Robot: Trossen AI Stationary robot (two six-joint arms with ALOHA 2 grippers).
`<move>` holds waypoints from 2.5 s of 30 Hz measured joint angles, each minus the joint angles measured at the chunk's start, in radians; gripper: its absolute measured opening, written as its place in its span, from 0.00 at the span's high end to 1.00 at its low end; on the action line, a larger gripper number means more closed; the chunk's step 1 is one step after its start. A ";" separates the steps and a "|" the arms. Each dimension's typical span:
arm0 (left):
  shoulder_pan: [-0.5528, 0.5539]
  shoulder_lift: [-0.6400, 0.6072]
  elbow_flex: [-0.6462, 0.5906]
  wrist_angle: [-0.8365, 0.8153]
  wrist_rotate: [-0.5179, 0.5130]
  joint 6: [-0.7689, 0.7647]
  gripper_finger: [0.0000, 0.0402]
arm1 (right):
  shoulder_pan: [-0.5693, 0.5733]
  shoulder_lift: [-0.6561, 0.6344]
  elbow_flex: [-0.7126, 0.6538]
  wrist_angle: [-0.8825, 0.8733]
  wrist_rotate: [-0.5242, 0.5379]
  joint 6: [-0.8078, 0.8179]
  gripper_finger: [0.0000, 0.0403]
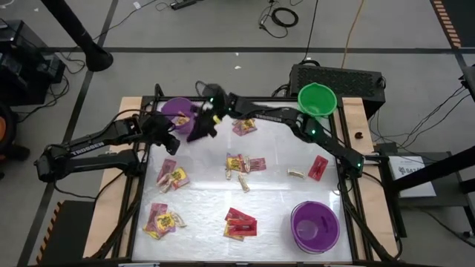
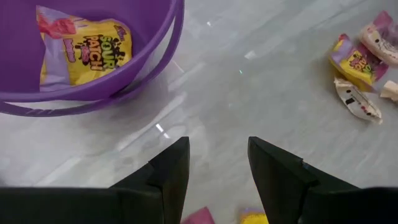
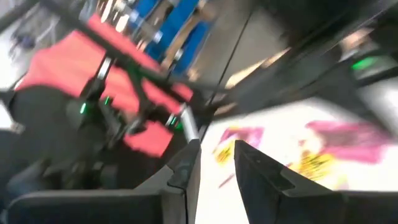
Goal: Sort candy by brand, put in halloween buckets
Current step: Put the yellow candy into the top violet bucket
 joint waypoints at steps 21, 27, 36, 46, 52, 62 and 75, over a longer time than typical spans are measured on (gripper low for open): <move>0.000 0.001 0.000 0.040 0.054 -0.004 0.58 | 0.068 -0.023 -0.001 -0.527 0.095 -0.549 0.79; 0.000 0.001 0.000 0.054 0.087 -0.005 0.58 | 0.107 -0.027 -0.001 -0.538 0.101 -0.665 0.79; 0.000 0.001 0.000 0.058 0.100 -0.155 0.58 | 0.145 -0.027 -0.001 -0.539 -0.011 -0.997 0.79; -0.066 -0.002 0.000 0.007 0.334 -0.382 0.58 | 0.240 -0.027 -0.001 -0.474 -0.017 -1.171 0.79; -0.211 -0.028 -0.001 -0.071 0.331 -0.425 0.58 | 0.307 -0.027 -0.001 -0.246 0.074 -1.057 0.79; -0.401 -0.200 0.083 -0.276 0.165 -0.424 0.58 | 0.434 0.017 0.000 -0.012 0.575 -0.888 0.79; -0.420 -0.266 0.104 -0.321 0.089 -0.415 0.58 | 0.542 0.194 -0.001 0.312 0.826 -0.711 0.69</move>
